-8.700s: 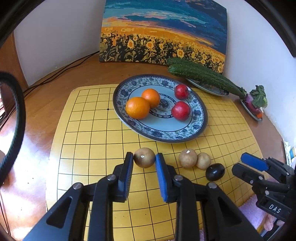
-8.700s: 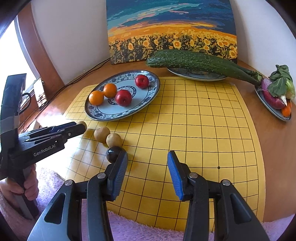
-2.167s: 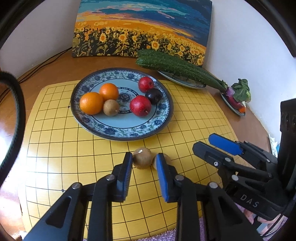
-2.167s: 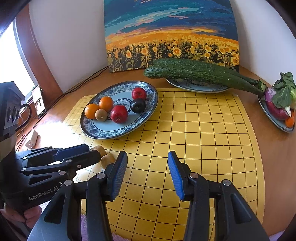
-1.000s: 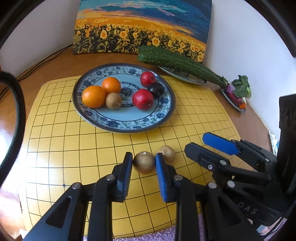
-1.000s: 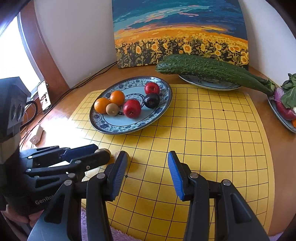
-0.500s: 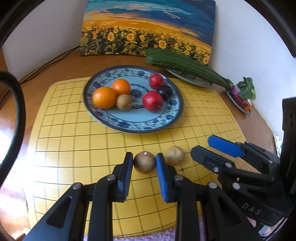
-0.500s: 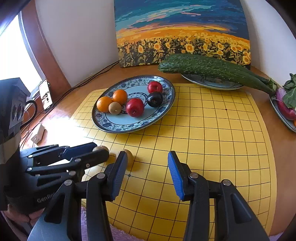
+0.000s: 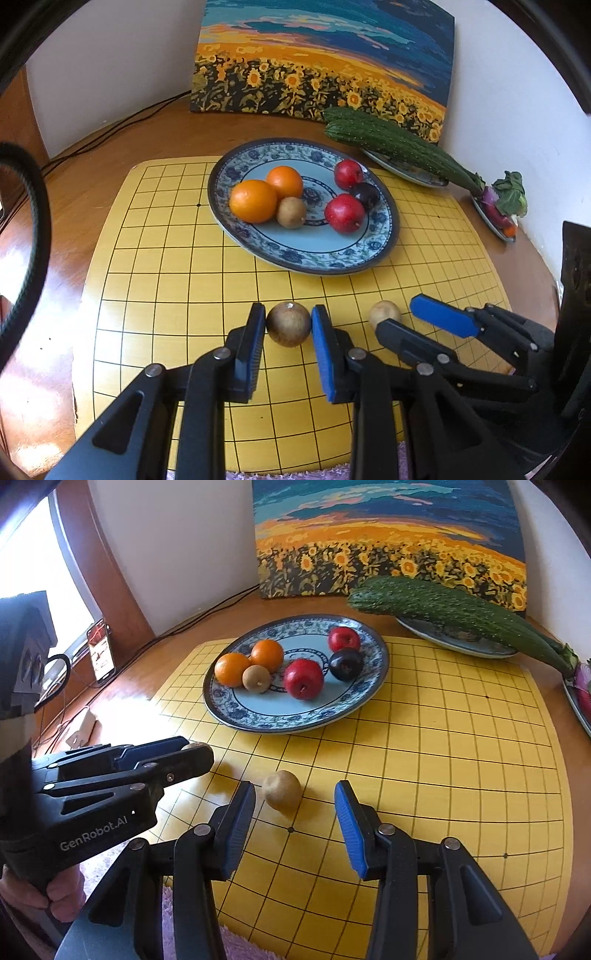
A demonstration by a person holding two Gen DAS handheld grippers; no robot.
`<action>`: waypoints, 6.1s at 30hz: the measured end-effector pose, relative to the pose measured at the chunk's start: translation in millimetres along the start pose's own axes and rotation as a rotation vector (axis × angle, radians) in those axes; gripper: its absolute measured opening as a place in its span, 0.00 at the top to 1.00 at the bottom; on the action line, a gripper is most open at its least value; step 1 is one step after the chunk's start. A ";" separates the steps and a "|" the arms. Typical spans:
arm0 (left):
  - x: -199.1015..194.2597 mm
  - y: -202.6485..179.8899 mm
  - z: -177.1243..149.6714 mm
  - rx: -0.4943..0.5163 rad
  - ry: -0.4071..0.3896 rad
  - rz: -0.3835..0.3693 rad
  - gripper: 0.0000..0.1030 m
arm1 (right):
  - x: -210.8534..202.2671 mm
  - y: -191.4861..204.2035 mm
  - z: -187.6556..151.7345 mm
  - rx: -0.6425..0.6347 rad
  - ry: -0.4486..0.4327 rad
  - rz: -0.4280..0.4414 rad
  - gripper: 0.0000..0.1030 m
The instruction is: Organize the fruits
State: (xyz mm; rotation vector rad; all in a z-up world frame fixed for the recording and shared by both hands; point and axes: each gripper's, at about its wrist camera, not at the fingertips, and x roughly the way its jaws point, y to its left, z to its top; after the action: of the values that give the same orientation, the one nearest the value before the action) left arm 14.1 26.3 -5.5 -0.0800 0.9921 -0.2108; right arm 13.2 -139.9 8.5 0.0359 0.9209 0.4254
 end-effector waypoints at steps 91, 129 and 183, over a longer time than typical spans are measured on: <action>32.3 13.2 97.9 -0.078 -0.110 0.048 0.74 | 46.3 -4.5 90.5 -0.124 -0.083 -0.073 0.76; 12.6 12.1 80.3 -0.020 -0.098 0.084 0.64 | 28.3 5.9 81.7 -0.134 -0.098 -0.103 0.51; 8.8 2.8 24.5 -0.017 -0.059 0.155 0.45 | 15.2 -16.8 24.5 -0.011 -0.045 -0.109 0.41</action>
State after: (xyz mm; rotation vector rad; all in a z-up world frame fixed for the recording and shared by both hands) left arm 39.7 26.4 0.3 -0.0247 0.9365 -0.0578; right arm 46.1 -145.9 8.3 -0.0147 0.8715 0.3278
